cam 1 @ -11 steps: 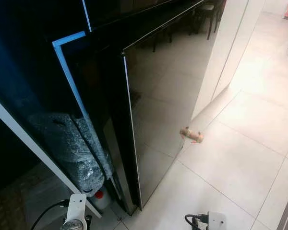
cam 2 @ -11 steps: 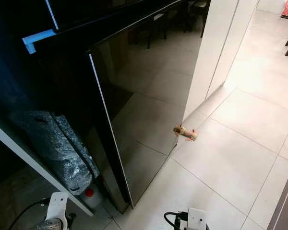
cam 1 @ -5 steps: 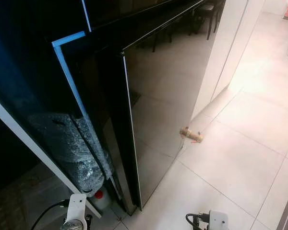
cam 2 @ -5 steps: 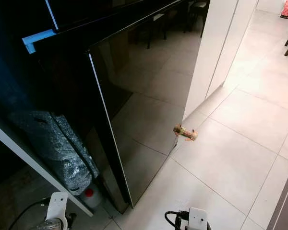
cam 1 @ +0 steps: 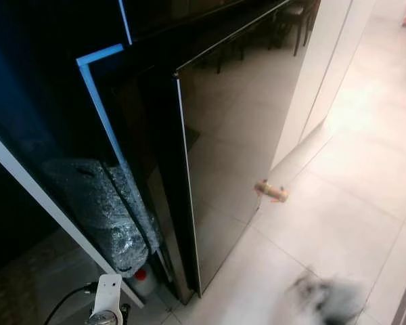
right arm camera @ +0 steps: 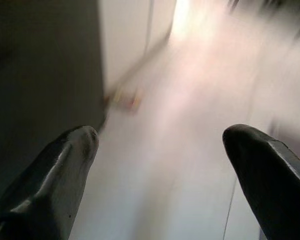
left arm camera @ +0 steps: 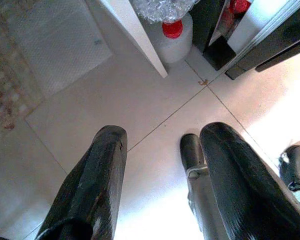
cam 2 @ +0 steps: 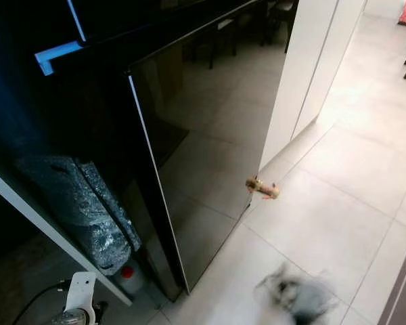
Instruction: Restocking fridge
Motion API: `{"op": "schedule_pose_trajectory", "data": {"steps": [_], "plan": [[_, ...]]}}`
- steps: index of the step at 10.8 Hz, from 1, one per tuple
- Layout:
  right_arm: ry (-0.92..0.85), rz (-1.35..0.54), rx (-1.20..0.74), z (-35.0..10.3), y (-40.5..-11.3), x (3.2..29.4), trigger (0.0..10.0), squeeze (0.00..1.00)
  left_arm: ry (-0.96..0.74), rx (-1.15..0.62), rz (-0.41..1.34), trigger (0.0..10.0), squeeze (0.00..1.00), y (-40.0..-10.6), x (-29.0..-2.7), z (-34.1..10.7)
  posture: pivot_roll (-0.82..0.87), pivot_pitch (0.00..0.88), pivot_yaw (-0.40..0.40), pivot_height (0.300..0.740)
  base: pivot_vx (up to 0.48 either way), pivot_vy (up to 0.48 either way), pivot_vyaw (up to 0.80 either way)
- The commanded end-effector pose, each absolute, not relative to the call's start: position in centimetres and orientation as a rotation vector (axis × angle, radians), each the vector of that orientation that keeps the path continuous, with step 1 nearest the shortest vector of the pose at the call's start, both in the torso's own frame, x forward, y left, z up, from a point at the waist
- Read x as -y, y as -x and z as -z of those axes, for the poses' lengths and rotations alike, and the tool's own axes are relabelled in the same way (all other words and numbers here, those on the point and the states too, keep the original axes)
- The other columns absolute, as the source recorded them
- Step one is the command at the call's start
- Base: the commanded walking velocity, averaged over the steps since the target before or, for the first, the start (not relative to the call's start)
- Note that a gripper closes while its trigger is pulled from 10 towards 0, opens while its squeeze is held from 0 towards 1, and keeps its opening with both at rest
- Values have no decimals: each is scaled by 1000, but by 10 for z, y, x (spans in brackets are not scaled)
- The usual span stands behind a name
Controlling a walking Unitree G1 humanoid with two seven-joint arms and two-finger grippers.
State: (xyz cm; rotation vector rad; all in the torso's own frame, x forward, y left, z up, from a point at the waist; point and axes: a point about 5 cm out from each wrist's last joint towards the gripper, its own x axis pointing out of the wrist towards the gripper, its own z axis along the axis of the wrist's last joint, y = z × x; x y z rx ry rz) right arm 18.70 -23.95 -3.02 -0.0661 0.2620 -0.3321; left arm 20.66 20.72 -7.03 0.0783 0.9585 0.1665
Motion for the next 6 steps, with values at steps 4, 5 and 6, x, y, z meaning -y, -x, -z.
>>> {"op": "schedule_pose_trajectory", "data": {"steps": [4,5,6], "plan": [[50,327,-231,30,-182,232,10000,0,-62,-958,-172,10000,0,-205,-209,71,-200,0,35,740,0,0,0],[46,326,-218,28,-181,232,10000,0,-60,-954,-173,10000,0,-205,-208,71,-199,0,34,740,0,0,0],[41,322,-203,26,-180,231,10000,0,-59,-952,-172,10000,0,-205,-208,71,-199,0,34,740,0,0,0]]}}
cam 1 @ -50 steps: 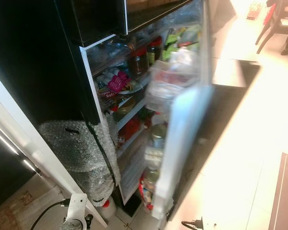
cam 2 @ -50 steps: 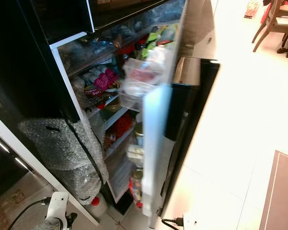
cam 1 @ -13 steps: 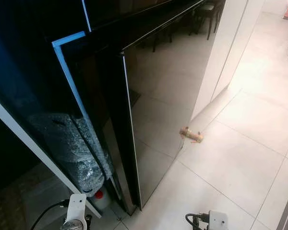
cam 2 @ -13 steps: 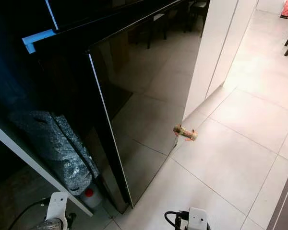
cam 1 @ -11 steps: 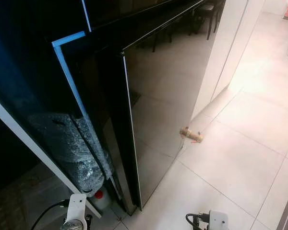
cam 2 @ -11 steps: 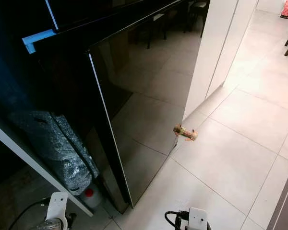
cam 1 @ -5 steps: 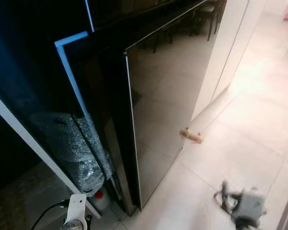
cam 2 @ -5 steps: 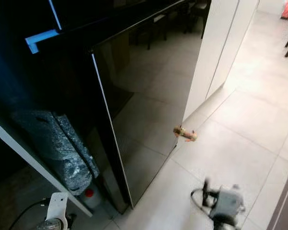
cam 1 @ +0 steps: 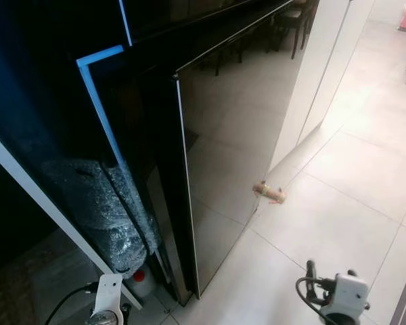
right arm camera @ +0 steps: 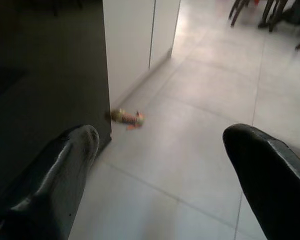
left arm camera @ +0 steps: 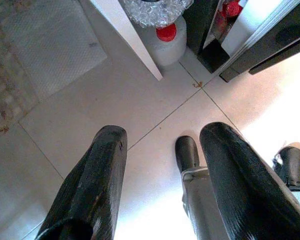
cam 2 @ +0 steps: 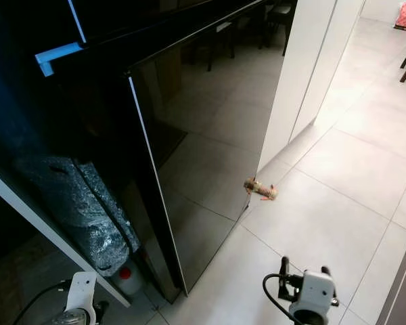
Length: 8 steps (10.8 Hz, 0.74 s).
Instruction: Restocking fridge
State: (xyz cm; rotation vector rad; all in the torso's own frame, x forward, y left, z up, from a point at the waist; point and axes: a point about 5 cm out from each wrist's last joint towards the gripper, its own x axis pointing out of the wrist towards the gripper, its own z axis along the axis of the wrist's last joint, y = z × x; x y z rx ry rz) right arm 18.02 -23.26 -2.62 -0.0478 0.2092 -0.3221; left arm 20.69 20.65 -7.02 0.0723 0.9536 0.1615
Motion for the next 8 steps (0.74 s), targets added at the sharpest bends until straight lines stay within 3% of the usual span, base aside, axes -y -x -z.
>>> {"op": "schedule_pose_trajectory", "data": {"steps": [1,5,8], "plan": [[40,303,-196,25,-181,229,10000,0,-59,-951,-172,10000,0,-205,-208,71,-201,3,35,740,0,0,0],[-25,131,-180,15,-191,208,10000,0,-64,-955,-176,10000,0,-207,-209,70,-213,17,35,740,0,0,0],[5,98,-131,5,-195,207,10000,0,-69,-959,-176,10000,0,-207,-210,70,-218,27,35,740,0,0,0]]}}
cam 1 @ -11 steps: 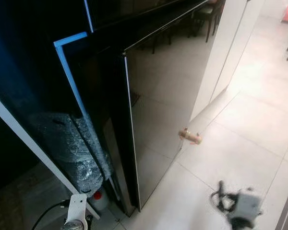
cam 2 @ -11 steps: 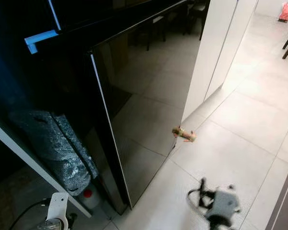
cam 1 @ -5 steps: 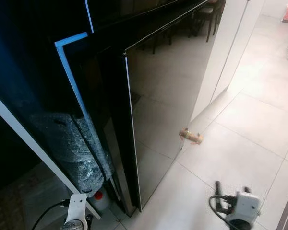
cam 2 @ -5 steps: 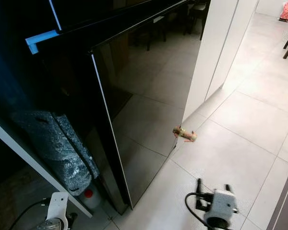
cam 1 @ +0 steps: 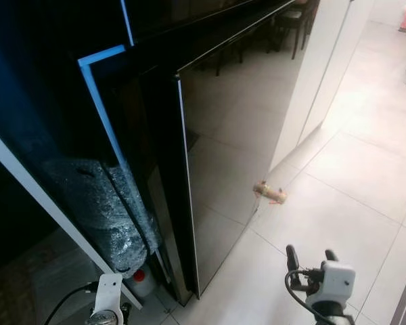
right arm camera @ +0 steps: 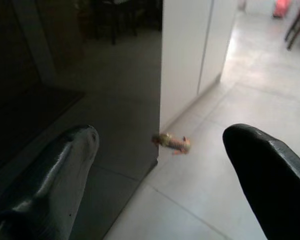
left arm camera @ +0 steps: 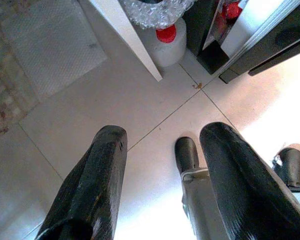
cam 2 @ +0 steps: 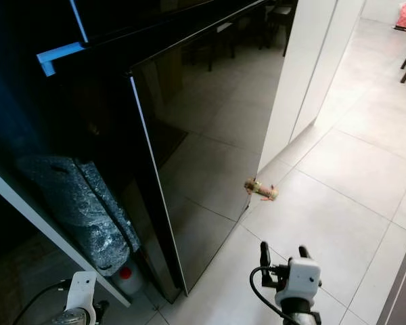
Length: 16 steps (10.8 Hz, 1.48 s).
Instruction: Restocking fridge
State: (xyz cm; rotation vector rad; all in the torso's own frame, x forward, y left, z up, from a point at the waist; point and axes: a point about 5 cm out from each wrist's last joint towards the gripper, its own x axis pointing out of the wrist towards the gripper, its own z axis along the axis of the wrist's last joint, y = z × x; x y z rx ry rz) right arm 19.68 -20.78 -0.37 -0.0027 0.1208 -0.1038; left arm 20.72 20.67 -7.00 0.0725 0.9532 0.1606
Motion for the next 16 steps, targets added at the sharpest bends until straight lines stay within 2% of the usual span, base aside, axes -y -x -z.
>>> {"op": "schedule_pose_trajectory", "data": {"steps": [1,16], "plan": [[21,82,-128,4,-195,207,10000,0,-68,-958,-176,10000,0,-207,-209,70,-218,29,31,740,0,0,0],[61,45,-182,-2,-200,218,10000,0,-62,-954,-169,10000,0,-207,-208,70,-213,42,25,740,0,0,779]]}}
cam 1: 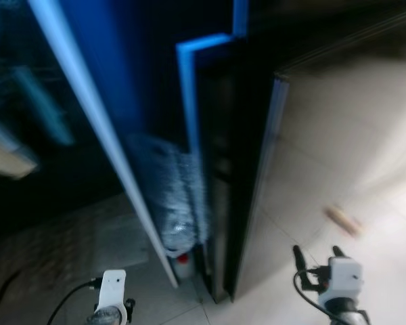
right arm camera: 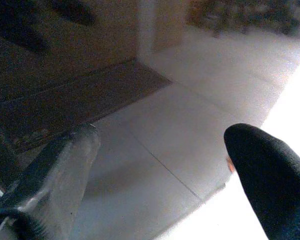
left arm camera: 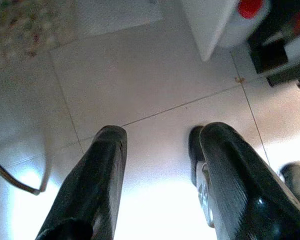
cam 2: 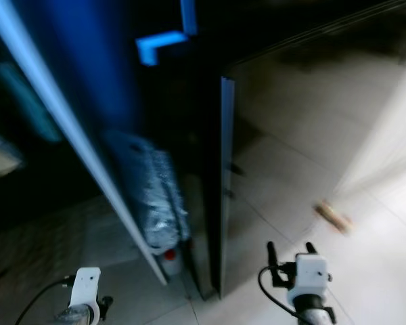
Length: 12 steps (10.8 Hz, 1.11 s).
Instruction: Restocking fridge
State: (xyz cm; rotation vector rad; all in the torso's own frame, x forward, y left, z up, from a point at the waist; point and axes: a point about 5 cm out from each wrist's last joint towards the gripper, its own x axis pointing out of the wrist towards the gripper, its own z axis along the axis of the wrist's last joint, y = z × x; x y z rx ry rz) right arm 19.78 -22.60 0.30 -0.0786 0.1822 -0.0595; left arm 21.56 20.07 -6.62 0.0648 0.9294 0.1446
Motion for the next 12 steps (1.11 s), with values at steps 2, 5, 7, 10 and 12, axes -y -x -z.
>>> {"op": "schedule_pose_trajectory", "data": {"steps": [2,5,7,10,12], "plan": [[60,50,-195,0,-198,219,10000,0,-65,-956,-166,10000,0,-207,-209,70,-213,42,25,740,0,0,728],[55,67,-232,5,-193,224,10000,0,-67,-955,-162,10000,0,-207,-209,70,-212,37,23,740,0,0,0],[62,67,-249,8,-190,225,10000,0,-68,-954,-159,10000,0,-207,-208,70,-211,37,23,740,0,0,0],[60,31,-251,7,-185,227,10000,0,-74,-954,-154,10000,0,-207,-209,70,-216,31,23,740,0,0,0],[57,-59,-287,9,-172,232,10000,0,-80,-953,-147,10000,0,-207,-208,70,-220,22,20,740,0,0,0]]}}
